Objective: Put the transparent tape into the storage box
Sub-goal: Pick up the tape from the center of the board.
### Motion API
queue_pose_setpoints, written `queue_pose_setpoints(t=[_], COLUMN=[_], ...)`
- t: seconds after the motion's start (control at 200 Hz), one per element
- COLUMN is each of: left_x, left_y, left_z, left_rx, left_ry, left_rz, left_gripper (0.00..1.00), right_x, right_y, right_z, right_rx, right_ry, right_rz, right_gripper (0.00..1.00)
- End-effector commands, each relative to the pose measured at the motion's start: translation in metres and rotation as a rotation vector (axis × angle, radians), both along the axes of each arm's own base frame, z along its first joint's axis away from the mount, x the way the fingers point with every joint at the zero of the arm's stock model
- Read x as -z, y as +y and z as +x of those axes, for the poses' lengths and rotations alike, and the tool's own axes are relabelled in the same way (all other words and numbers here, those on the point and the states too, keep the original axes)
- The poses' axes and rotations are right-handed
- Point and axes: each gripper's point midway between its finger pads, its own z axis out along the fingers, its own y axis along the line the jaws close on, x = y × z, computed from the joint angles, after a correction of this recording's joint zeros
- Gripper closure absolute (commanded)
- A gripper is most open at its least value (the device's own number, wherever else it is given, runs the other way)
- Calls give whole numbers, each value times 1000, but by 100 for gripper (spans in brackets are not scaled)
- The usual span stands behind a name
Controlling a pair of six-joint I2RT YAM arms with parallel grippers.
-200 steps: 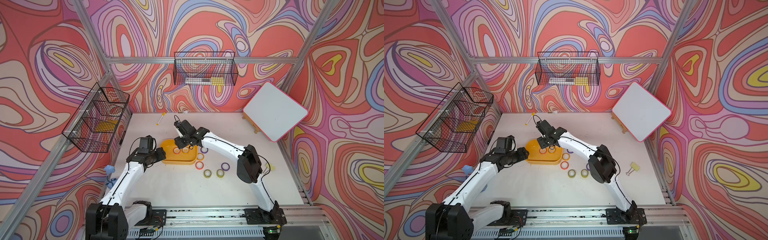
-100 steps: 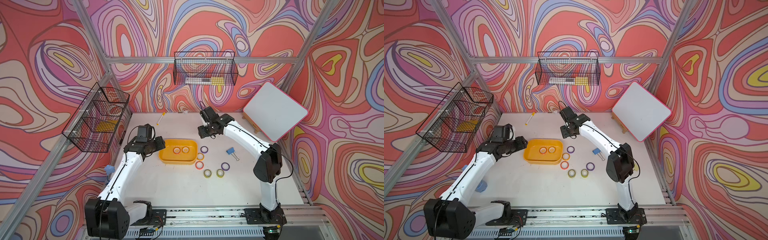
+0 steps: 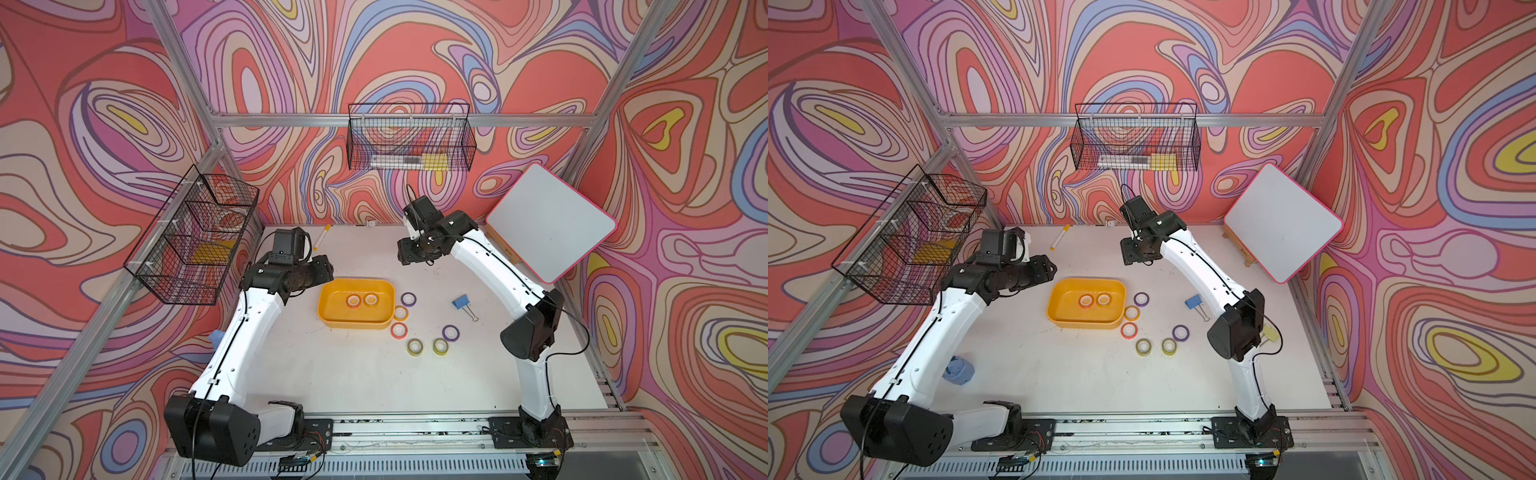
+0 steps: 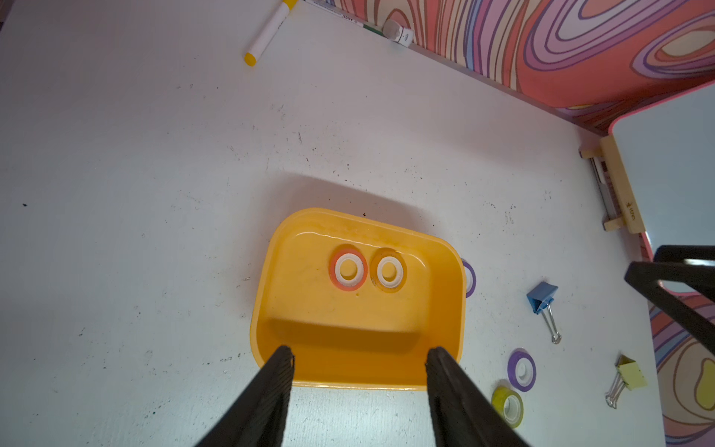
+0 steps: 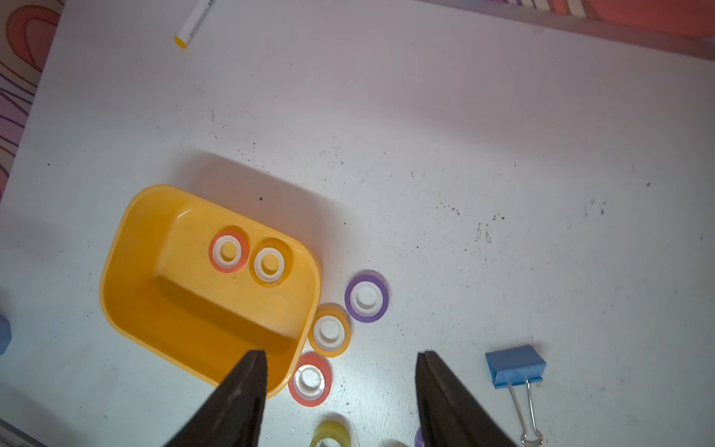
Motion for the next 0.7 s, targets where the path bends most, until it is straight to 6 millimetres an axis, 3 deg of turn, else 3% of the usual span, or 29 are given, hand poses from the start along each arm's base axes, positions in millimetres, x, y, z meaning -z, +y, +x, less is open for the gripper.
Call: queue_pose_setpoints(t=[0.0,0.3,0.696], left_x=[1,7,-14], left_y=[-14,-35,-37], left_z=[-4,-2,0], left_rx=[78,132,123], left_ry=[17,41,45], left_rz=[77,90,76], left_gripper=[40,40,40], right_x=[27,77,131], right_y=[-11,-12,-12], right_z=[-17,-32,-18], right_rx=[67,37,152], right_ry=[129,251,379], right_rz=[8,-31,-38], right_gripper=[38,39,38])
